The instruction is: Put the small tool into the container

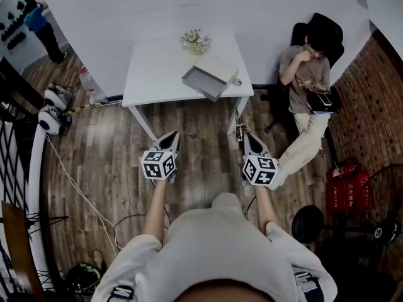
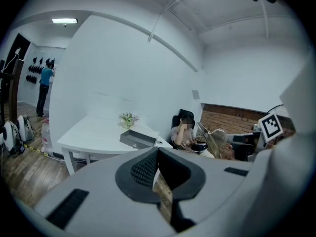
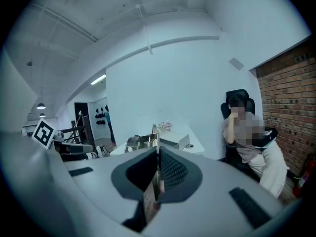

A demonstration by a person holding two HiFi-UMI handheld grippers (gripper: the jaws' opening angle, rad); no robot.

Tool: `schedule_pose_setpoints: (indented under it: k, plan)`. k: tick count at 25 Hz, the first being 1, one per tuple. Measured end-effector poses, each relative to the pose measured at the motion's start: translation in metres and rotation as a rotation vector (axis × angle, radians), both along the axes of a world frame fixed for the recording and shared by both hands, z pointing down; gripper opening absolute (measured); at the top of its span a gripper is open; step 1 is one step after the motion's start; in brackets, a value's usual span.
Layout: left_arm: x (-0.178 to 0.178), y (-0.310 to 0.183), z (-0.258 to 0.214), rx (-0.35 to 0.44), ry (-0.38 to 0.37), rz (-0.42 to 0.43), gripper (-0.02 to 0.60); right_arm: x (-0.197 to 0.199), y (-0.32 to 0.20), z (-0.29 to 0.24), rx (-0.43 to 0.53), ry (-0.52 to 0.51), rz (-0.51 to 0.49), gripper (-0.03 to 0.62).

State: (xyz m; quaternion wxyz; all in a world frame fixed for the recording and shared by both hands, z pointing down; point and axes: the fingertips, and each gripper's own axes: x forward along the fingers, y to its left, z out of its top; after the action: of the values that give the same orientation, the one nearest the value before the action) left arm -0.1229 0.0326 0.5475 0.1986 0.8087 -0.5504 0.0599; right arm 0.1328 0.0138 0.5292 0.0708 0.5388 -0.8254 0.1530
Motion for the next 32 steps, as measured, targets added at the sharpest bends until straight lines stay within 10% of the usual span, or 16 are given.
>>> schedule_pose_setpoints:
  k: [32]
  plan:
    - [-0.026, -0.129, 0.026, -0.057, -0.024, -0.065, 0.009, -0.023, -0.156, 0.025, -0.026, -0.032, -0.048, 0.006]
